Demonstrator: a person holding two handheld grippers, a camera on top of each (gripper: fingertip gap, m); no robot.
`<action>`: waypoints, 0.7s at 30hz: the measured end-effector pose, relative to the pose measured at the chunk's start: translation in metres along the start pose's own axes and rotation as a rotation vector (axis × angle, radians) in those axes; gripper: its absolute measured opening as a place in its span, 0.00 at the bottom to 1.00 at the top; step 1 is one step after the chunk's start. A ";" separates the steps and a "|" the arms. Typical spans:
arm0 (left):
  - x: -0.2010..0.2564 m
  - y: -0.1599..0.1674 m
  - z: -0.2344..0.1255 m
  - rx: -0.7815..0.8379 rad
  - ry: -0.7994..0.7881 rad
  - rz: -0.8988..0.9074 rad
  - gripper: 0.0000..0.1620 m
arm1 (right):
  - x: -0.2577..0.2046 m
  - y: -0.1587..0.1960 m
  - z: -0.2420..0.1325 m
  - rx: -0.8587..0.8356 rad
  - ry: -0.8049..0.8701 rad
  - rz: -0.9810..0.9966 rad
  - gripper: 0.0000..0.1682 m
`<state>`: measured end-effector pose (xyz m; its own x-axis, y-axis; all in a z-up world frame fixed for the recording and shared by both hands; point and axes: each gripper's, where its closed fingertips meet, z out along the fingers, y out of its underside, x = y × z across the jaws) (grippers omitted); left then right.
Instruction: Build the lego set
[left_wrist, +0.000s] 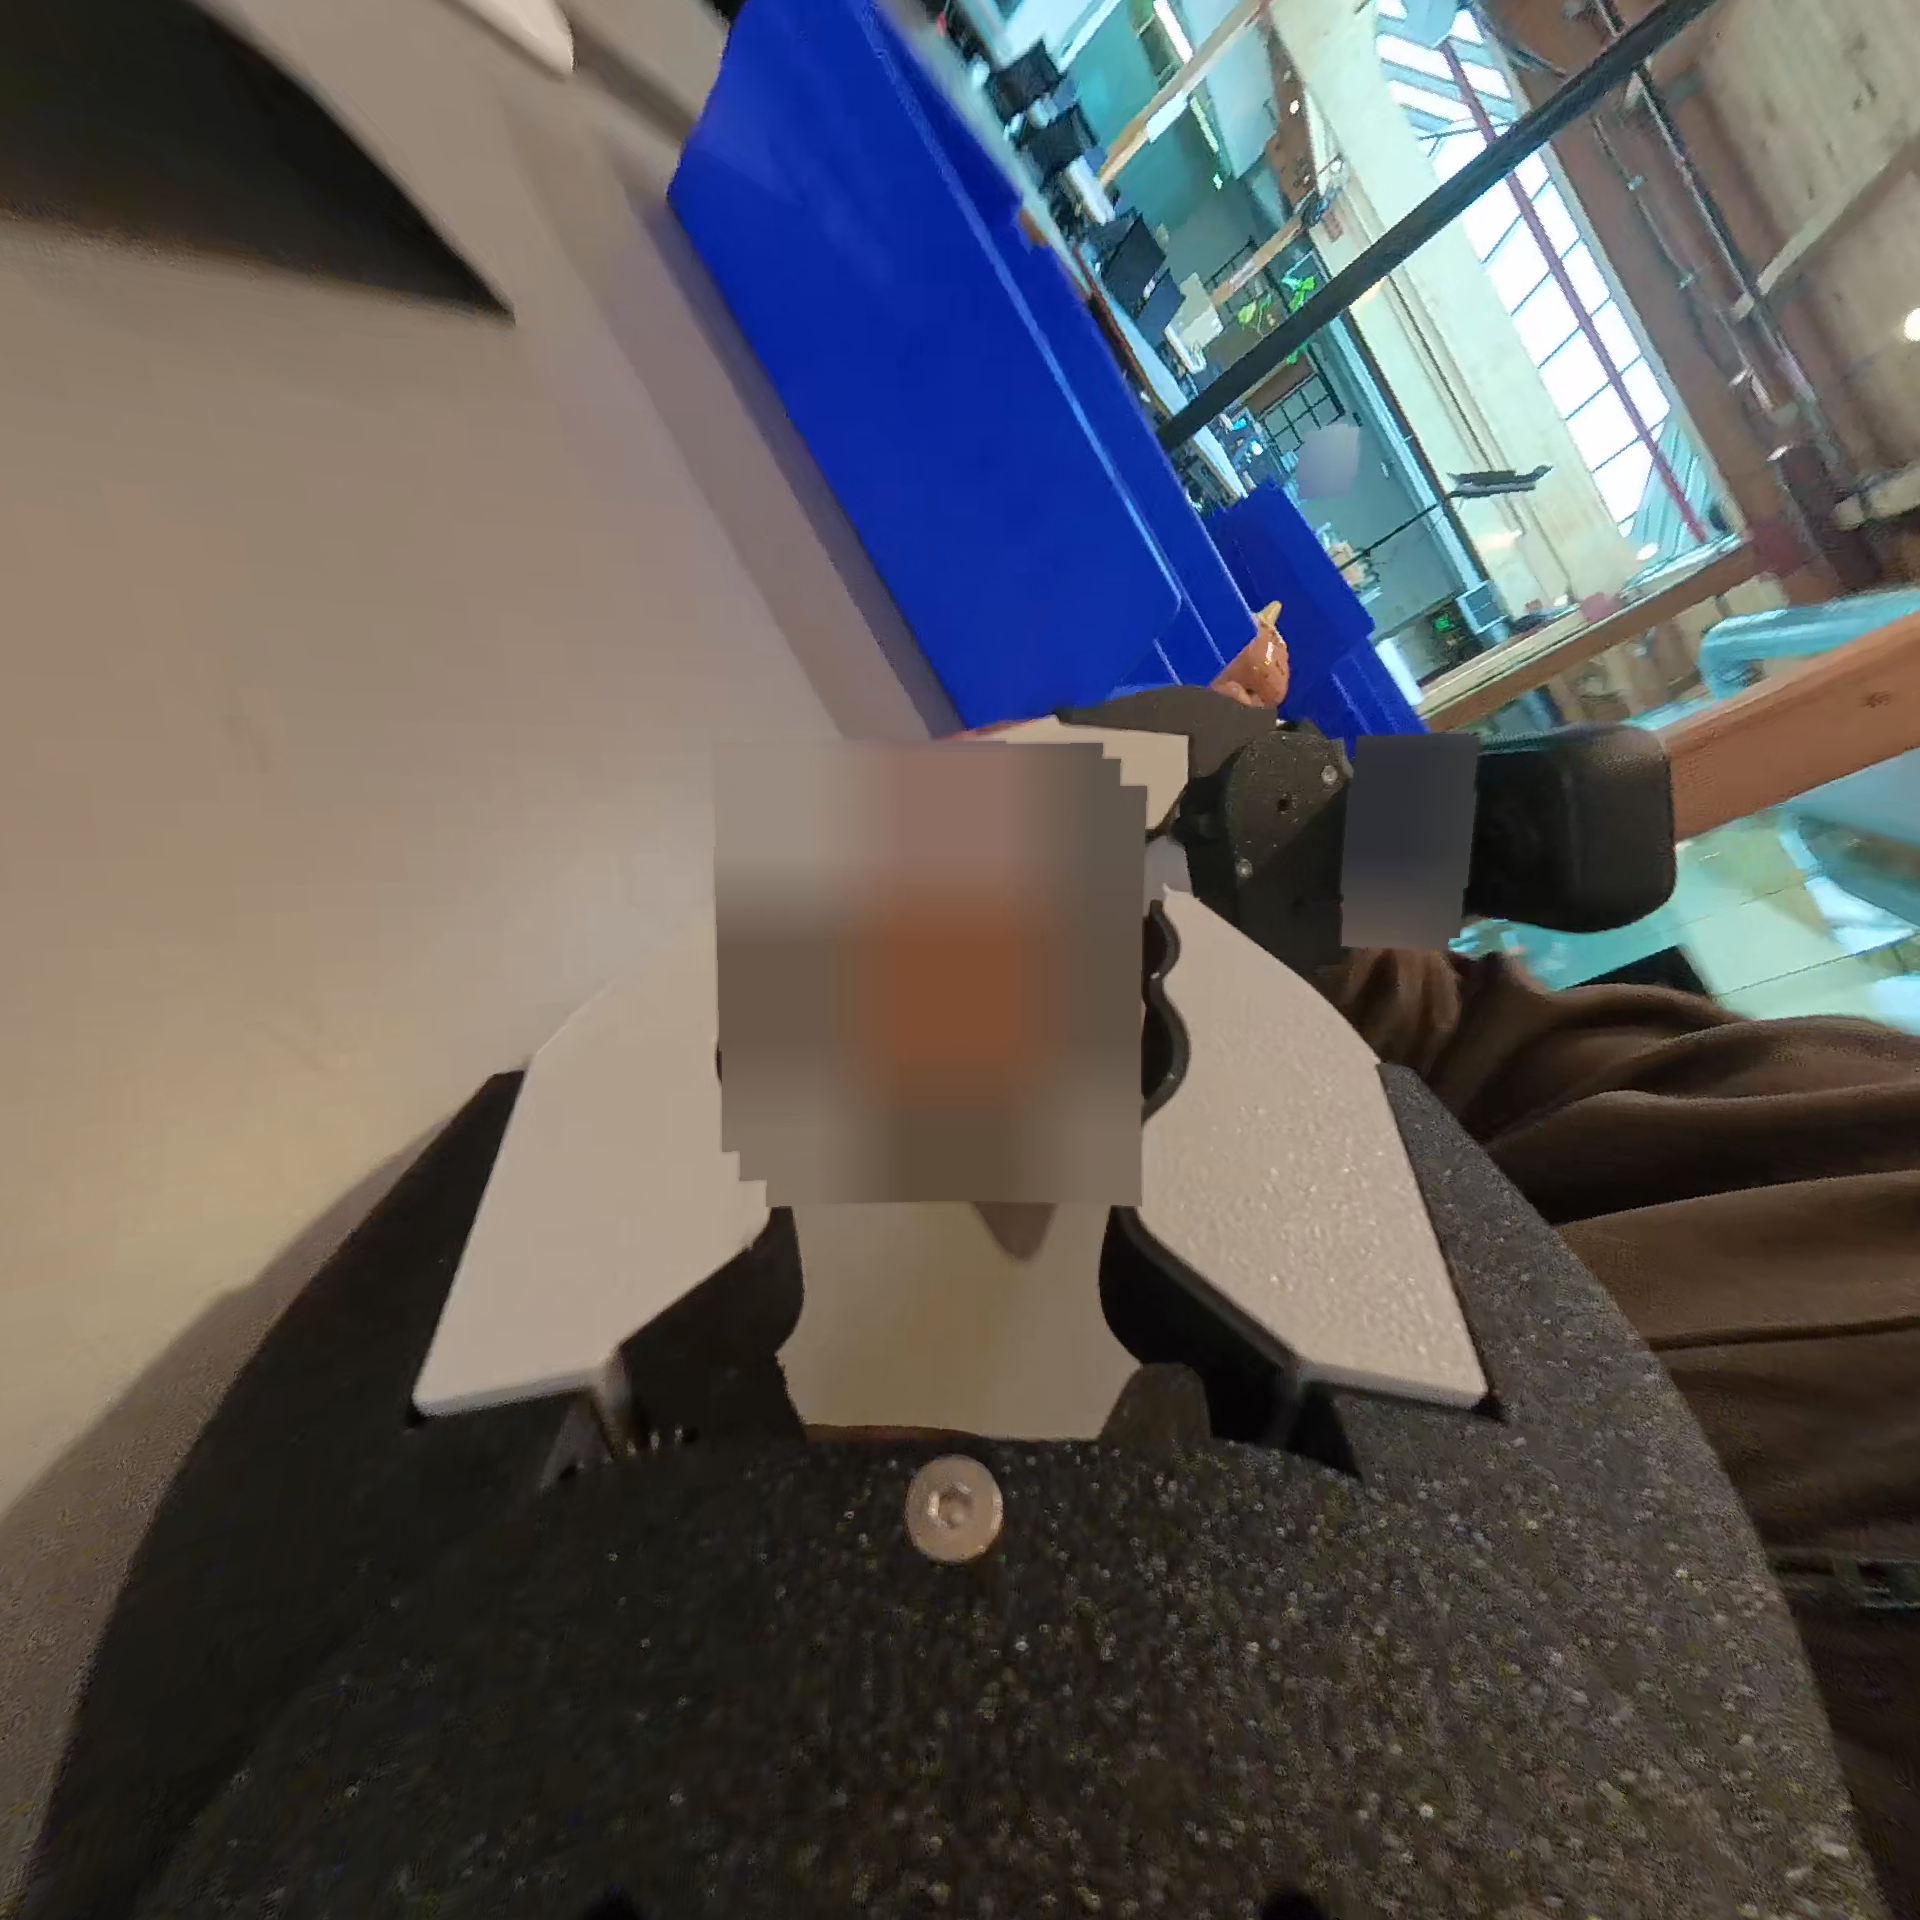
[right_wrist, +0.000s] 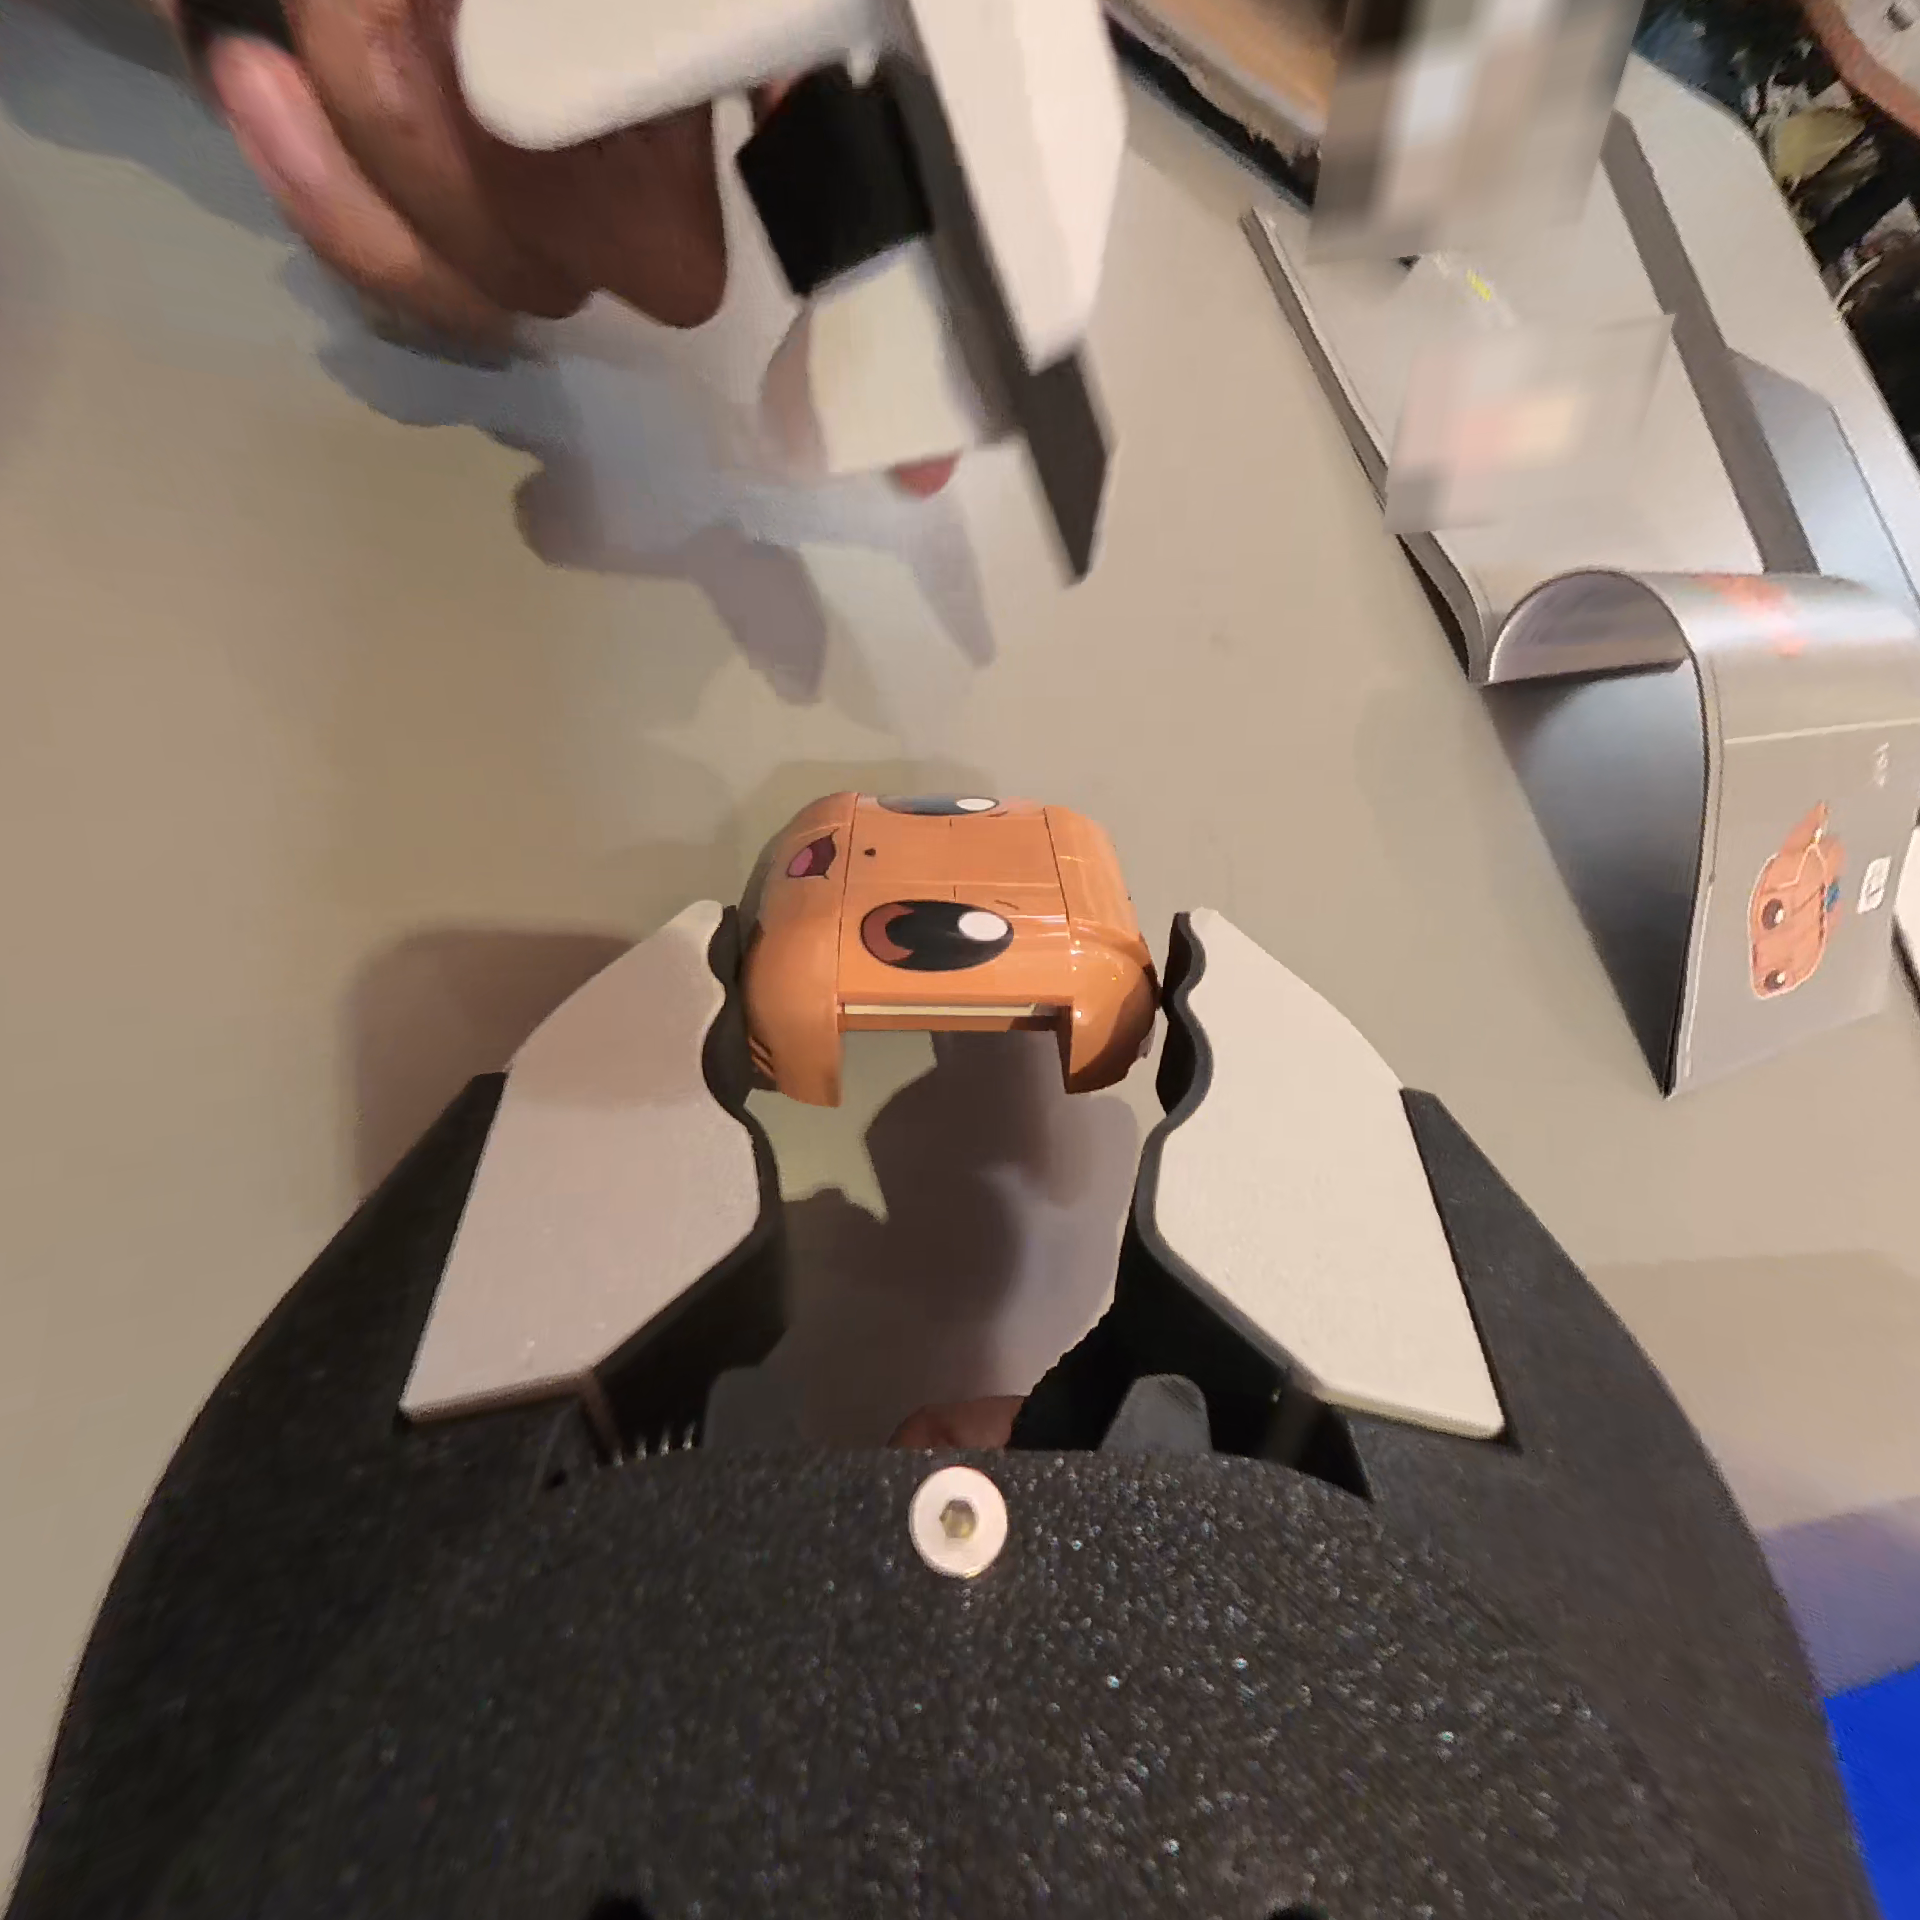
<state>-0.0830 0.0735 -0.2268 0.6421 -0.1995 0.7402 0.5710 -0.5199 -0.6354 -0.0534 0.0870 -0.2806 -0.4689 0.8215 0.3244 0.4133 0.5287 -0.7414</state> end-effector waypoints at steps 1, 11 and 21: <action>-0.002 -0.007 -0.001 0.029 -0.011 0.068 0.43 | 0.000 0.001 0.000 -0.008 -0.004 0.012 0.46; -0.012 -0.094 0.003 0.417 -0.205 0.702 0.60 | 0.004 0.004 -0.006 0.005 -0.054 0.138 0.44; -0.032 -0.136 0.026 0.608 -0.216 0.513 0.12 | 0.031 -0.003 -0.015 0.118 0.010 0.312 0.37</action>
<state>-0.1677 0.1728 -0.1696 0.9474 -0.0931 0.3061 0.3171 0.1456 -0.9372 -0.0573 0.1136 -0.2596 -0.3255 0.9425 0.0762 0.4423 0.2230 -0.8687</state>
